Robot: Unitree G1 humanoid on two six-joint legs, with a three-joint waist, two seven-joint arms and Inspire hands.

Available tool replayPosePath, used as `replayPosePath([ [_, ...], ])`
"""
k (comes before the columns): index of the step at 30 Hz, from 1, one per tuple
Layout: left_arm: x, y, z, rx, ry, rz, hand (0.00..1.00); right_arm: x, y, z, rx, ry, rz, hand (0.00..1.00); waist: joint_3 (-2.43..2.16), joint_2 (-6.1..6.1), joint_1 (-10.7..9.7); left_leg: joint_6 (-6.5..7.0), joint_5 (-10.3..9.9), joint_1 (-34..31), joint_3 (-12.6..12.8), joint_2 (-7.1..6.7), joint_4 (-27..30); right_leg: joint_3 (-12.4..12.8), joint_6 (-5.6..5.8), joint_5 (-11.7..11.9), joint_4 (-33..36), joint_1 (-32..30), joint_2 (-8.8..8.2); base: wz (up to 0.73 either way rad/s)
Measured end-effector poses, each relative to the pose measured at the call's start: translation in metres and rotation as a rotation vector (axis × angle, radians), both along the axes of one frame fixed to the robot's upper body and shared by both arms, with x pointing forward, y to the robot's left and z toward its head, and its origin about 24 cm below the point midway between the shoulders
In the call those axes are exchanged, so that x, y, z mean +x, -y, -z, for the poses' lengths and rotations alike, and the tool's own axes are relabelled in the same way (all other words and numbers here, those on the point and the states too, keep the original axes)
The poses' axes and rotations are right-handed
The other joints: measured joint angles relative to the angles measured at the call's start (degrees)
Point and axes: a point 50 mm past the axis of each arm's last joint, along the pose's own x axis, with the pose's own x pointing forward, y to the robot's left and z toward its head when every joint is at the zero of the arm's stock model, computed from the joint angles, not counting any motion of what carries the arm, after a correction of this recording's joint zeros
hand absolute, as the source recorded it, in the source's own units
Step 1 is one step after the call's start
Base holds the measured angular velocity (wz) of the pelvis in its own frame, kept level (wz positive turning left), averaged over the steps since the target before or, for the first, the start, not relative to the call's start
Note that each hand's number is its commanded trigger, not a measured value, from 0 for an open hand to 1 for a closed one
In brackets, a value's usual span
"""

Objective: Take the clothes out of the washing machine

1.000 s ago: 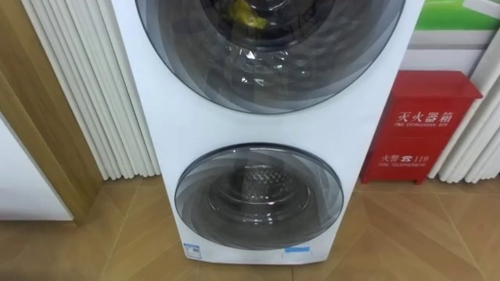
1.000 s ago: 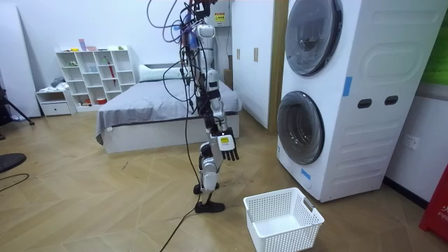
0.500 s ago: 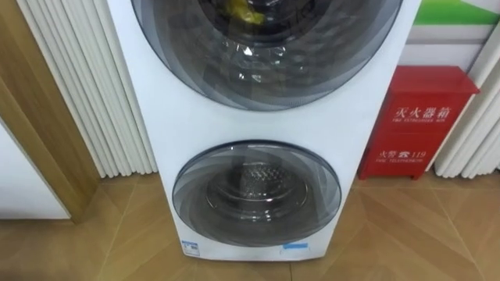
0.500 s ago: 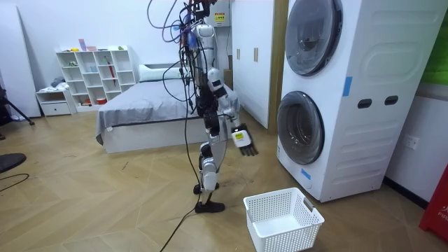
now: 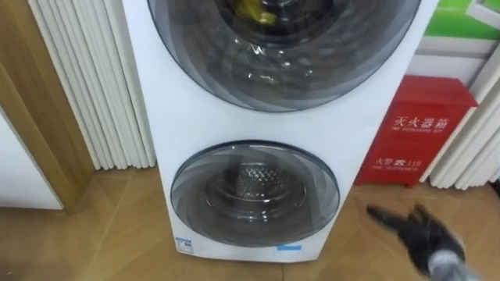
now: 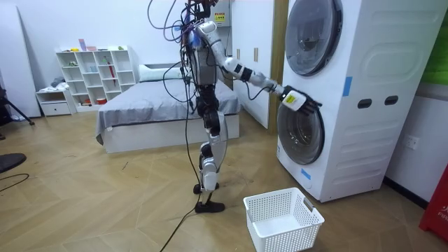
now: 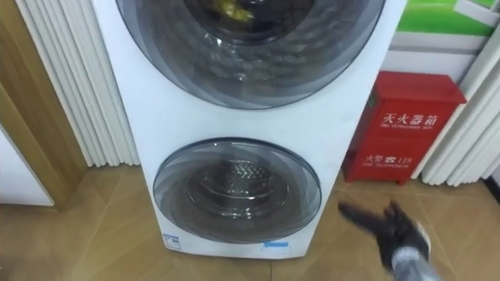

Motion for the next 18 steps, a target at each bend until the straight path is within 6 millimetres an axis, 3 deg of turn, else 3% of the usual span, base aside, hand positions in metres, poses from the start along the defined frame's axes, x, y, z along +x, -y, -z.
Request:
replayPosePath([
  [5,0.001,-0.003,-0.001,0.010,-0.015,0.028,0.00,0.027,0.002,-0.036,-0.024,0.082,-0.010,0.00,-0.13,-0.22,1.0,0.01,0.0,-0.7,-0.4,-0.08,0.2,-0.5,0.01,0.0,0.1,-0.6,-0.10,0.04],
  [10,-0.006,-0.003,-0.001,0.004,-0.049,0.035,0.00,0.055,0.004,-0.084,-0.030,0.212,0.001,0.00,-0.15,-0.54,1.3,0.04,0.0,-0.9,-1.4,-0.16,0.6,-1.5,0.01,0.0,0.1,-0.1,-0.13,0.11],
  [15,-0.012,-0.005,-0.002,0.009,-0.064,0.037,0.00,0.067,0.002,-0.112,-0.049,0.289,-0.002,0.00,-0.04,-1.02,1.5,0.04,0.0,-0.9,-1.8,-0.16,0.6,-1.8,0.00,0.0,0.0,0.1,-0.11,0.06],
  [18,-0.016,-0.008,-0.003,0.017,-0.080,0.035,0.00,0.067,0.004,-0.118,-0.062,0.308,-0.003,0.00,0.02,-1.44,1.4,0.04,0.0,-0.9,-2.0,-0.17,0.6,-1.9,0.00,0.0,0.0,0.2,-0.14,0.03],
])
